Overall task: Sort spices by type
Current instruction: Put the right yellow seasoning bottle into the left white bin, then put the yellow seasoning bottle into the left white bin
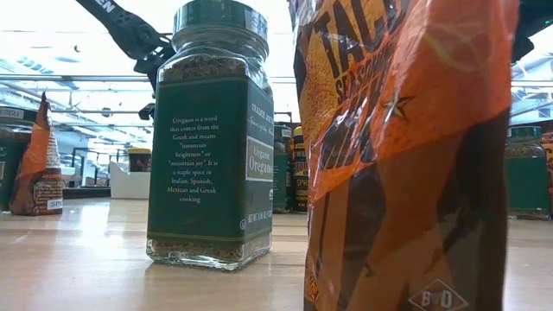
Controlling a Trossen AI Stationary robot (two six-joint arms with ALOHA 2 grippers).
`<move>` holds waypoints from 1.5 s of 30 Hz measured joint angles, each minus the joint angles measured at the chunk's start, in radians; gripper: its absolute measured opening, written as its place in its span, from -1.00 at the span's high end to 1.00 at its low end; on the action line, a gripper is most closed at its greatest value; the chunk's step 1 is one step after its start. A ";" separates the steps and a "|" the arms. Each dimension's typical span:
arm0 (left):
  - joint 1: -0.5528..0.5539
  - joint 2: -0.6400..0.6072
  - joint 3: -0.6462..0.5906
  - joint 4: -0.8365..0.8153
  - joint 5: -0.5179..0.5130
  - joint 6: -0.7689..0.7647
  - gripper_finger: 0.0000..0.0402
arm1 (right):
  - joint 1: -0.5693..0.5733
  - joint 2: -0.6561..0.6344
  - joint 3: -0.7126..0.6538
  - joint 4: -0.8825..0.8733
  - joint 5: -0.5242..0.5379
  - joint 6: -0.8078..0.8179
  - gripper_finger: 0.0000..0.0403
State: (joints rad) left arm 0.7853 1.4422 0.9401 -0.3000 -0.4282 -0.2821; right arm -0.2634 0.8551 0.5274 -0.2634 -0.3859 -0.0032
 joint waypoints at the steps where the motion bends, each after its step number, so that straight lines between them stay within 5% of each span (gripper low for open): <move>1: 0.000 0.006 0.000 0.005 -0.001 -0.001 -0.26 | 0.000 0.000 0.000 0.000 0.000 0.000 -0.30; 34: 0.000 0.083 0.000 0.029 -0.018 0.028 -0.27 | 0.011 0.000 0.000 0.002 0.000 -0.003 -0.30; 45: 0.000 0.083 0.000 0.020 -0.022 0.053 -0.61 | 0.011 0.000 0.000 0.000 0.000 0.018 -0.30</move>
State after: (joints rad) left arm 0.7853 1.5257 0.9401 -0.2798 -0.4500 -0.2287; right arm -0.2523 0.8551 0.5274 -0.2634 -0.3855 0.0147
